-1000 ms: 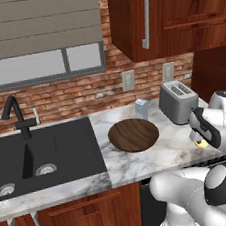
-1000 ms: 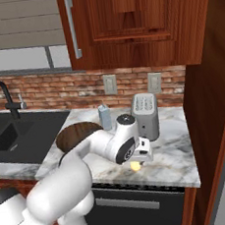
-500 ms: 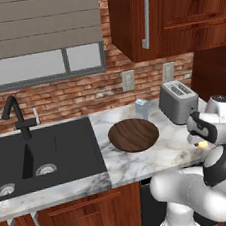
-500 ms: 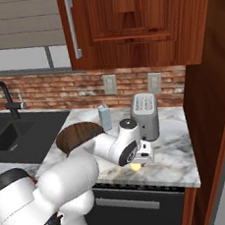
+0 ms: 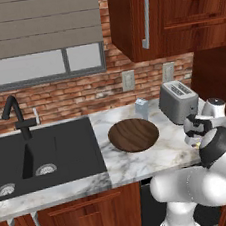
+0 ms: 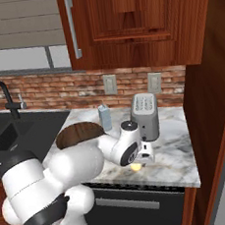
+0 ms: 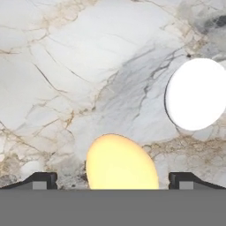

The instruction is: Gather the eggs and milk located in the vicinity of the sink area and place them right next to the bowl.

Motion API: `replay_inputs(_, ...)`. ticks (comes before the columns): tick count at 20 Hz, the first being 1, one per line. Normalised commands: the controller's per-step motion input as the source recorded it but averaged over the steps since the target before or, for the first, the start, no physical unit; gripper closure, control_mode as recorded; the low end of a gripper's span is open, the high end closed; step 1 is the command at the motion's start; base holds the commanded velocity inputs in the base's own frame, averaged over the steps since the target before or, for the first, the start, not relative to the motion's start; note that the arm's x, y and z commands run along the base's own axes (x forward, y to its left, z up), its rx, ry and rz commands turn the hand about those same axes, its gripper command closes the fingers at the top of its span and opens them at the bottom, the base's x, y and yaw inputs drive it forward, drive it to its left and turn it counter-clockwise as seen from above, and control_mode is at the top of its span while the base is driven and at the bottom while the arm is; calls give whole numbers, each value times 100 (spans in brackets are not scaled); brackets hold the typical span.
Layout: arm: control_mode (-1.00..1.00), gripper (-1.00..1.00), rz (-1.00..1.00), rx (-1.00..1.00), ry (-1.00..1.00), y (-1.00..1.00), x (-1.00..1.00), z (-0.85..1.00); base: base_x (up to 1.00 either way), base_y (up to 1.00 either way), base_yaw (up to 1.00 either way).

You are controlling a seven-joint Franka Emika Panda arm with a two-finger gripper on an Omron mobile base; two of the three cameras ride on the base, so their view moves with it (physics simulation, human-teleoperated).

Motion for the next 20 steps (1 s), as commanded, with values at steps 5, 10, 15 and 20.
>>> replay_inputs(5, -100, -100, 0, 0, 0, -17, 6, -17, 0, 0, 0)
replay_inputs(10, -100, -100, 0, 0, 0, -9, 4, -14, 0, 0, 0)
replay_inputs(15, -100, 100, 0, 0, 4, 0, 2, -11, 0, 0, 0)
replay_inputs(20, -100, 100, 0, 0, 9, 4, 6, -19, 0, 0, 0)
